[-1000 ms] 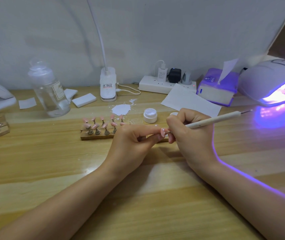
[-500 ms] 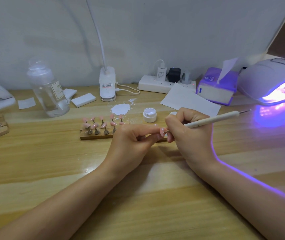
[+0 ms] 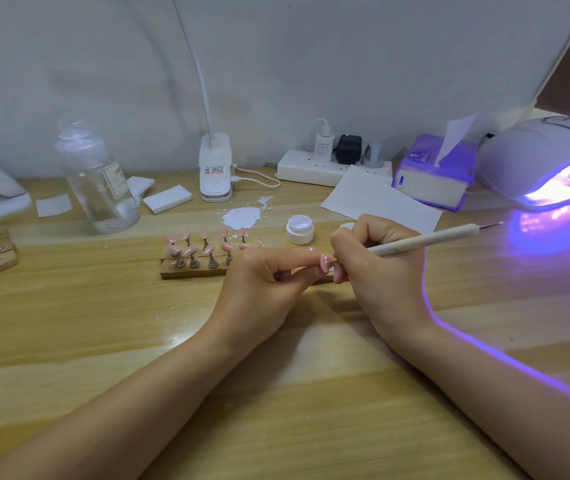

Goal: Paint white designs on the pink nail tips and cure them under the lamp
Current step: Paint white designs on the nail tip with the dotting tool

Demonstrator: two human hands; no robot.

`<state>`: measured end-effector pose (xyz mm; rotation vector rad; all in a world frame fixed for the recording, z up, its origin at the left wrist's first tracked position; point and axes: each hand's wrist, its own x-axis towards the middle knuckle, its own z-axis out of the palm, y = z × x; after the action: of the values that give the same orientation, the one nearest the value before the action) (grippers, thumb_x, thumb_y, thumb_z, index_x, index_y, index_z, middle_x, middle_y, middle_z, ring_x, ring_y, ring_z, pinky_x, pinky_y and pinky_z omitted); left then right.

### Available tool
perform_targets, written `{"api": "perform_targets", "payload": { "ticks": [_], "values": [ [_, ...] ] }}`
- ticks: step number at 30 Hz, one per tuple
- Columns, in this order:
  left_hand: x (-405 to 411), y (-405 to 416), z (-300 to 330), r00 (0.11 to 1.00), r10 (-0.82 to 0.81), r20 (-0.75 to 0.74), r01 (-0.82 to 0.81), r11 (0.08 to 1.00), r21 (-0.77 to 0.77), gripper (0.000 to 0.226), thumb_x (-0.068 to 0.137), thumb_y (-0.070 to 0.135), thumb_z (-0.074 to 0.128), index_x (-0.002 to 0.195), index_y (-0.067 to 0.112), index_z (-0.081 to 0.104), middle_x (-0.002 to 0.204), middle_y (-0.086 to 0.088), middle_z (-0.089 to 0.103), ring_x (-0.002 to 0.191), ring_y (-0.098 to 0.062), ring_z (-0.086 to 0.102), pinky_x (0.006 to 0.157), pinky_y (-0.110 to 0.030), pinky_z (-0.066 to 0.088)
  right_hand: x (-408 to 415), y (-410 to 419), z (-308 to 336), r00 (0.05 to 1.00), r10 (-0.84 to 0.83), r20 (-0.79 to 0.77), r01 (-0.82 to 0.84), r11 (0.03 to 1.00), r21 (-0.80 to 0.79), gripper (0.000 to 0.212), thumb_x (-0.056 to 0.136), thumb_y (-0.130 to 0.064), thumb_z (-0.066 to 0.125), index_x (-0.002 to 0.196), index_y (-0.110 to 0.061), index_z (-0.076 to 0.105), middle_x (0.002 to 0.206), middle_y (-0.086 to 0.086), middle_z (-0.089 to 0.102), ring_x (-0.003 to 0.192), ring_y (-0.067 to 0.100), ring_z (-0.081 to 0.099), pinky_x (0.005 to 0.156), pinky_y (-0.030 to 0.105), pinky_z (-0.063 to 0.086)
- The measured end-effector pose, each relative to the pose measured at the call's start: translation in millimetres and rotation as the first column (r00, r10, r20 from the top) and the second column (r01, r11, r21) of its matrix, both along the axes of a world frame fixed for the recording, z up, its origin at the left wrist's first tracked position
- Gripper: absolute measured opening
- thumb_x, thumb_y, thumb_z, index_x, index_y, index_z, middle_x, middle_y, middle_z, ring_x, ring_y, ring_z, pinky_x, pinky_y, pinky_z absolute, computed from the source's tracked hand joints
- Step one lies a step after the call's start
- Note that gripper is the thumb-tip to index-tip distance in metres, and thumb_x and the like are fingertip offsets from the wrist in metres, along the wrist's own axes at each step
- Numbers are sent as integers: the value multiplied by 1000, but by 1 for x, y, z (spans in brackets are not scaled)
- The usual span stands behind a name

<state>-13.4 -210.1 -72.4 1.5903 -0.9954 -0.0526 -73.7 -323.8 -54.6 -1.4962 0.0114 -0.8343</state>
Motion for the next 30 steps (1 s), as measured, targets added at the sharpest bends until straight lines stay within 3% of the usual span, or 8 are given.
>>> {"api": "perform_targets", "payload": {
  "ticks": [7, 13, 16, 21, 26, 30],
  "values": [
    [-1, -1, 1, 1000, 3, -10, -3, 1000, 14, 12, 78, 24, 64, 86, 30, 70, 77, -29, 63, 71, -16, 45, 66, -52, 48, 0, -1, 0, 999, -33, -25, 33, 999, -6, 44, 73, 15, 51, 41, -11, 37, 32, -5, 44, 35, 0, 44, 42, 10, 37],
    [1, -1, 0, 999, -21, -28, 21, 1000, -9, 12, 79, 25, 64, 86, 32, 71, 70, -31, 60, 72, -17, 43, 69, -39, 42, -1, -2, 1, 999, -49, -24, 49, 999, 9, 44, 76, 14, 53, 42, -11, 38, 33, -6, 44, 34, 1, 44, 42, 10, 37],
    [1, -2, -1, 999, -13, -42, 12, 1000, -18, 14, 81, 29, 67, 91, 38, 71, 61, -8, 49, 71, -16, 40, 70, -35, 37, 1, -4, 4, 995, -94, -31, 97, 992, 82, 44, 83, -1, 58, 44, -11, 42, 36, -6, 43, 35, 3, 42, 42, 15, 39],
    [-2, -2, 0, 998, 57, -23, -58, 998, -37, 15, 82, 24, 65, 93, 21, 75, 54, 6, 23, 58, -18, 24, 67, -32, 32, 3, -6, 14, 998, -30, -62, 47, 957, 286, 50, 88, -25, 59, 39, -20, 49, 36, -11, 39, 34, 1, 40, 47, 18, 50],
    [-3, -1, 3, 996, 74, -43, -76, 996, -40, 14, 80, 27, 64, 89, 26, 75, 53, 0, 21, 53, -17, 22, 64, -31, 32, -2, -7, 14, 998, 12, -60, -8, 997, 83, 22, 88, -10, 59, 74, -17, 43, 37, -8, 42, 34, 2, 39, 54, 23, 53],
    [-5, 1, 7, 998, 63, -27, -65, 996, -61, 14, 78, 30, 63, 87, 34, 73, 54, 1, 21, 53, -12, 20, 53, -20, 24, -6, -6, 11, 994, 104, -46, -103, 994, 19, 30, 80, 5, 61, 69, -13, 40, 42, -8, 54, 40, 0, 52, 50, 15, 48]
  ]
}}
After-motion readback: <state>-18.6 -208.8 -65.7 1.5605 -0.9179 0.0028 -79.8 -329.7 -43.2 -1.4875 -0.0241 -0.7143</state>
